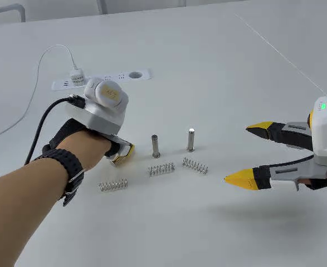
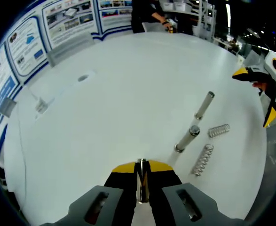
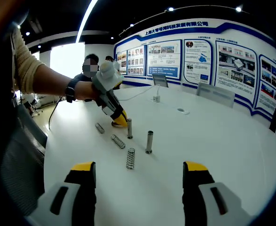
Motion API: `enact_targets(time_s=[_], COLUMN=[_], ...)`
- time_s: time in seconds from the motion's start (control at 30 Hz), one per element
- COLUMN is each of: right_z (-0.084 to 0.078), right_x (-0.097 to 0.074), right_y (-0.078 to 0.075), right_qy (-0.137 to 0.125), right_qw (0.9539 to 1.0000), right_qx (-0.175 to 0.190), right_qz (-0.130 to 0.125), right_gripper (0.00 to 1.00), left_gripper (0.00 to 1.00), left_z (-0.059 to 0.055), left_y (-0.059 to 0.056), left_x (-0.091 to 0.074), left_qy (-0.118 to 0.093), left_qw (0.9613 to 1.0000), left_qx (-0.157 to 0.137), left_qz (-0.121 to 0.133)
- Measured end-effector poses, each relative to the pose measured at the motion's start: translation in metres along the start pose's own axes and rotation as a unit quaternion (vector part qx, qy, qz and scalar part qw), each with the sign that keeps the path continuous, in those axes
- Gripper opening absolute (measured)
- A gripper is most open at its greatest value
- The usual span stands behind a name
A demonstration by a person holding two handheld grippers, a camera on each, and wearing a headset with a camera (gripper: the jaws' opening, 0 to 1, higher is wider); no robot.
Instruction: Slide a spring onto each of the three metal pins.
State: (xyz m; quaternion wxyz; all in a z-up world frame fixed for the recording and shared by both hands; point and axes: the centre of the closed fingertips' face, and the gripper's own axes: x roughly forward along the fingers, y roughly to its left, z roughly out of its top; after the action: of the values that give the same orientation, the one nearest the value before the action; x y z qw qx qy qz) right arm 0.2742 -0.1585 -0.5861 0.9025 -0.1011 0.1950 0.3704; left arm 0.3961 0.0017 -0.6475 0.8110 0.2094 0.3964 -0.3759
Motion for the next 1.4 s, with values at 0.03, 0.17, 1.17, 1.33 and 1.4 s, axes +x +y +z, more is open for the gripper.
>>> enact_targets(time_s=[0.03,0.17,1.17,1.33,1.4], right_z=[0.0,0.002,0.001,0.002,0.002], right_x=[0.0,0.001,0.003,0.003,0.003], right_y=[0.0,0.001,0.003,0.004,0.004], right_qy=[0.0,-0.001,0.004,0.005,0.005], right_qw=[1.0,1.0,1.0,1.0,1.0], right_qx=[0.0,-0.001,-0.003,-0.004,-0.004], right_qz=[0.001,0.001,0.002,0.003,0.002], right_gripper=[0.77,0.77,0.77,0.77,0.76], left_gripper=[0.07,0.07,0.07,0.07,0.07], left_z=[0.001,0.003,0.003,-0.002,-0.003], left_y=[0.0,-0.001,0.003,0.003,0.003], left_x=[-0.001,-0.008,-0.043,-0.046,-0.048], left_qy=[-0.002,-0.012,-0.063,-0.063,-0.064], left_qw=[1.0,0.9999,0.9977,0.9975,0.9974], left_qx=[-0.001,-0.006,-0.027,-0.031,-0.033], left_qz=[-0.001,-0.003,0.005,0.005,0.005])
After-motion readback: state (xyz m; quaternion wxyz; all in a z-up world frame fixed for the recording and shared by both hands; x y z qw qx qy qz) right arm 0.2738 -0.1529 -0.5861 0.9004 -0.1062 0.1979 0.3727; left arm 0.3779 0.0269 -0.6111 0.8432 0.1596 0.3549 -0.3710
